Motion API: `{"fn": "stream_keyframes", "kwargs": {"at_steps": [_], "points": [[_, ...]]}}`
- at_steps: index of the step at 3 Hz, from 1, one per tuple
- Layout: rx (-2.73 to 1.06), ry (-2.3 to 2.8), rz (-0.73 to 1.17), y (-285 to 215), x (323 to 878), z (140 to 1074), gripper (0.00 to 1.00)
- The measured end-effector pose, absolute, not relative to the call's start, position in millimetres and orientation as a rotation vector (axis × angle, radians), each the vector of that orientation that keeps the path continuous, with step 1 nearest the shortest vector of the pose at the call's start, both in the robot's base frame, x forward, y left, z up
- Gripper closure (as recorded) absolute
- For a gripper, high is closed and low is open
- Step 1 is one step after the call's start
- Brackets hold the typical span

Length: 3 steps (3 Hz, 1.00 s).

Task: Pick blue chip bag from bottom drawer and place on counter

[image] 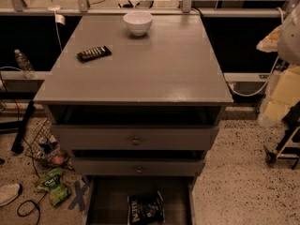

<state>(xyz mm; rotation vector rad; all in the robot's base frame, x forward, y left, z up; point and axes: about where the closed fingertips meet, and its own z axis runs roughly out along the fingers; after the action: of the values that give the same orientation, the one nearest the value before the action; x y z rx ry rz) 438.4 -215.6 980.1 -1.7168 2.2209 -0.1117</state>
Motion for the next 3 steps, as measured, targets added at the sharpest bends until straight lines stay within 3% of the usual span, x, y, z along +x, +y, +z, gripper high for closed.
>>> {"fn": "stream_keyframes", "kwargs": {"at_steps": [2, 3], "points": [[-1.626, 2.344, -0.032, -226.9, 426.8, 958.2, 0.00], [-1.467, 2.440, 0.143, -241.1, 407.9, 908.8, 0.00]]}}
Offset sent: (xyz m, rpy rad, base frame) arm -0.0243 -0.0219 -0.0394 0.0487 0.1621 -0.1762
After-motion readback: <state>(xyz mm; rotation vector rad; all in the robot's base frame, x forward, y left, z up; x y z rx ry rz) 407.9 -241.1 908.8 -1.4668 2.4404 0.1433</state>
